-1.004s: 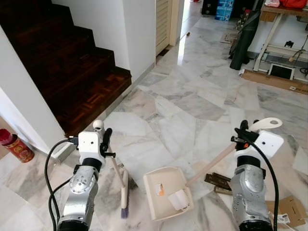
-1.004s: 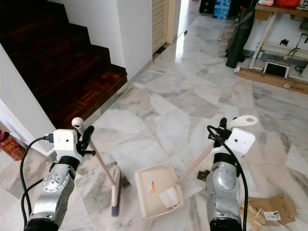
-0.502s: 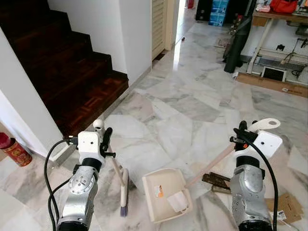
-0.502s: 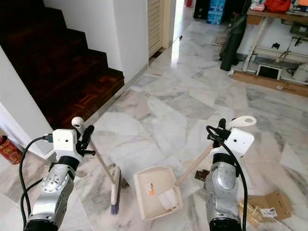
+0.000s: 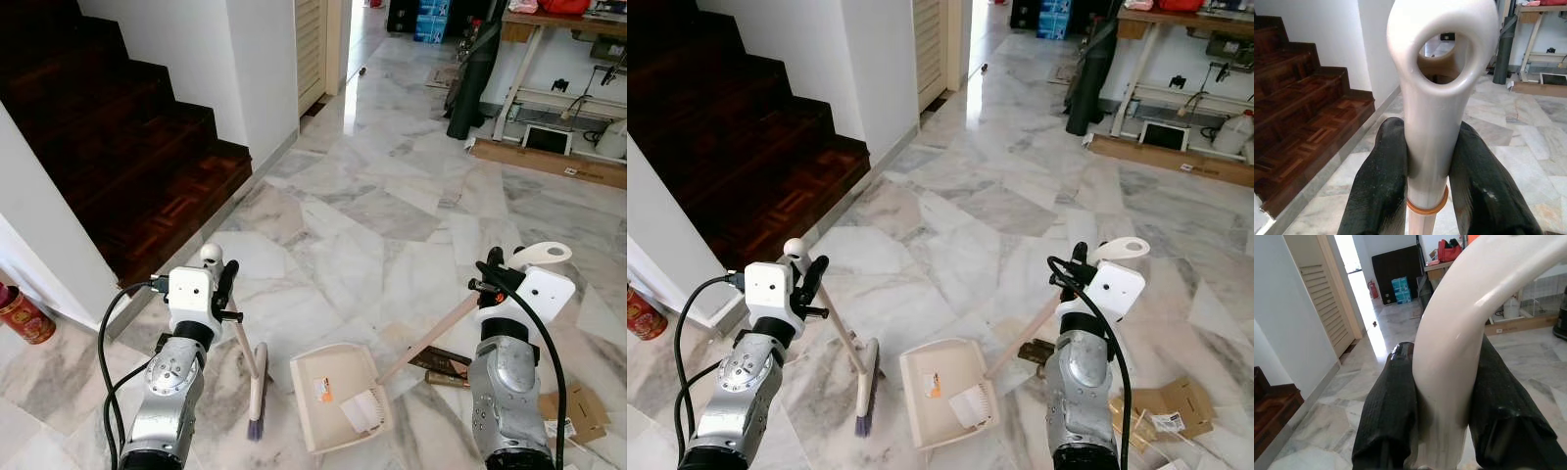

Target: Sweep floor

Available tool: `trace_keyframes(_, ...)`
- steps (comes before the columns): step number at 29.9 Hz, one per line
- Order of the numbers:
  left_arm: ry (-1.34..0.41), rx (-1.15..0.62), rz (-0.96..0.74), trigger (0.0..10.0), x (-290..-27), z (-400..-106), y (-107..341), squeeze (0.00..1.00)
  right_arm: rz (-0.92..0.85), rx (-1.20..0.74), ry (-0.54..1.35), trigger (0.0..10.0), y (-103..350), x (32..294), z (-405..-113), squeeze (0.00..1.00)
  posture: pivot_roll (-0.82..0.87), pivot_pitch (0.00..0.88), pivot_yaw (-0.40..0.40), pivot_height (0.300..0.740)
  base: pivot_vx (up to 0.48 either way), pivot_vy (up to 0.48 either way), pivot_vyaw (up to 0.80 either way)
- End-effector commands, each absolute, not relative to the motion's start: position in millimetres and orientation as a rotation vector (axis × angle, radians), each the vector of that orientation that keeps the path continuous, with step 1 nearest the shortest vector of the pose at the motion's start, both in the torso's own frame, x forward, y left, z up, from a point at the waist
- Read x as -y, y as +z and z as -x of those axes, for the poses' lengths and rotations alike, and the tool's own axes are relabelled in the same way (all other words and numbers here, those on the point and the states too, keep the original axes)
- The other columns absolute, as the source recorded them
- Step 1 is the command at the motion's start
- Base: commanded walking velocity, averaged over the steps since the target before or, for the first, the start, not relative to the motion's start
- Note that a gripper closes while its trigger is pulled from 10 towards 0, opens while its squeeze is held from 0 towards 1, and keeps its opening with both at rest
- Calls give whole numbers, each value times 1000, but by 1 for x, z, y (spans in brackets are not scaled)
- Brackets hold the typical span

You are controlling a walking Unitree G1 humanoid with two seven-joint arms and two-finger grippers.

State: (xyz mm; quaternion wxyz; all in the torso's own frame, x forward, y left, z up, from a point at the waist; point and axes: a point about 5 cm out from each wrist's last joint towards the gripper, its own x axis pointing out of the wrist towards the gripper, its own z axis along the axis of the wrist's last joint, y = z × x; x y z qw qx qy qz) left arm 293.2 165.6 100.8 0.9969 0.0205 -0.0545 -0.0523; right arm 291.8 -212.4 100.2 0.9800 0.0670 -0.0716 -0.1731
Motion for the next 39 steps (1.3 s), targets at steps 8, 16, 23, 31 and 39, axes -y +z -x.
trace_keyframes(8,-109,157,-54,10000,-165,-294,112,0,-142,161,-348,10000,105,212,-293,0,-10,0,42,740,0,0,0)
trace_keyframes(16,-106,159,-51,10000,-165,-294,112,0,-142,159,-347,10000,105,212,-293,0,-10,0,40,740,0,0,0)
trace_keyframes(23,-107,159,-52,10000,-165,-294,112,0,-137,159,-345,10000,105,212,-293,0,-12,0,42,740,0,0,0)
trace_keyframes(31,-104,157,-57,10000,-165,-294,112,0,-118,173,-334,10000,107,211,-293,0,-16,0,47,740,0,0,55)
trace_keyframes(39,-102,156,-61,10000,-166,-292,111,0,-124,168,-328,10000,105,209,-293,0,-8,0,46,740,0,0,600)
